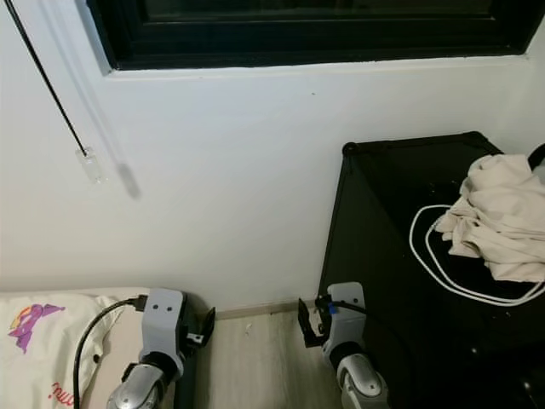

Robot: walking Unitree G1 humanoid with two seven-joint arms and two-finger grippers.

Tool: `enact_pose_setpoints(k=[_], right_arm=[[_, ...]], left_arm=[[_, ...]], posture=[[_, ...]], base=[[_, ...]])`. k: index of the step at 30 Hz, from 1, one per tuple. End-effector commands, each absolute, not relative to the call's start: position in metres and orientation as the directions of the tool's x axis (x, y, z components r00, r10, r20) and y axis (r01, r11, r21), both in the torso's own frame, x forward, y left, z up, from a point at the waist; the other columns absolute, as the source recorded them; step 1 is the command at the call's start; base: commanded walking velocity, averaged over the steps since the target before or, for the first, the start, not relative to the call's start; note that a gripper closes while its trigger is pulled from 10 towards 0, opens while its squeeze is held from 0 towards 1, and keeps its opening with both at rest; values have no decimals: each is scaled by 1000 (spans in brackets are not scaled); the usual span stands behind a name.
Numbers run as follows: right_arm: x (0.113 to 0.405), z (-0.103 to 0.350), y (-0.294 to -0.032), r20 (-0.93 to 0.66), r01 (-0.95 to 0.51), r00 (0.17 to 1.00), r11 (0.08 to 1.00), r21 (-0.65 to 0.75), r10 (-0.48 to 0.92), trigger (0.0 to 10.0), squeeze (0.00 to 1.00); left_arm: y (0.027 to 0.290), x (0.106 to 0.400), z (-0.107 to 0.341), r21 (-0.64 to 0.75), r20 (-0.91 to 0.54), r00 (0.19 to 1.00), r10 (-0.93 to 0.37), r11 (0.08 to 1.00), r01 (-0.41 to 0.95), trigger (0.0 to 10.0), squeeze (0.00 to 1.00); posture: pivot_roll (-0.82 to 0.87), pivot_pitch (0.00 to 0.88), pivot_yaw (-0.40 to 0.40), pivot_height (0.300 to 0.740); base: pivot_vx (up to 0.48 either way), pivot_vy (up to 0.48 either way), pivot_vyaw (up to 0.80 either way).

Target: Clean up the room

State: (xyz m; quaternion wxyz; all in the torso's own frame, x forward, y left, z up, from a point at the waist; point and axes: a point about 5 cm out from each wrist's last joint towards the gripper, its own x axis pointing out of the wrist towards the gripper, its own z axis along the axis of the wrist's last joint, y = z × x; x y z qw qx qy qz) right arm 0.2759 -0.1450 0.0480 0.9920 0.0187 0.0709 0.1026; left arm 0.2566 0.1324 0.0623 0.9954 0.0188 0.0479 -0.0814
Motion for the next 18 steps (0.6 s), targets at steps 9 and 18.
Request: enact_pose_setpoints(k=[9, 18], right_arm=[[272, 43, -144, -153, -214, 964, 976, 28, 216, 10000, 0], [272, 43, -143, -151, -199, 968, 979, 39, 202, 10000, 0]], left_arm=[[129, 249, 53, 64, -142, 970, -199, 976, 210, 10000, 0], [125, 247, 49, 52, -182, 952, -245, 965, 259, 10000, 0]], posture=[[-58, 120, 1, 740], [-55, 129, 11, 740]], base=[[0, 0, 800], [0, 0, 800]])
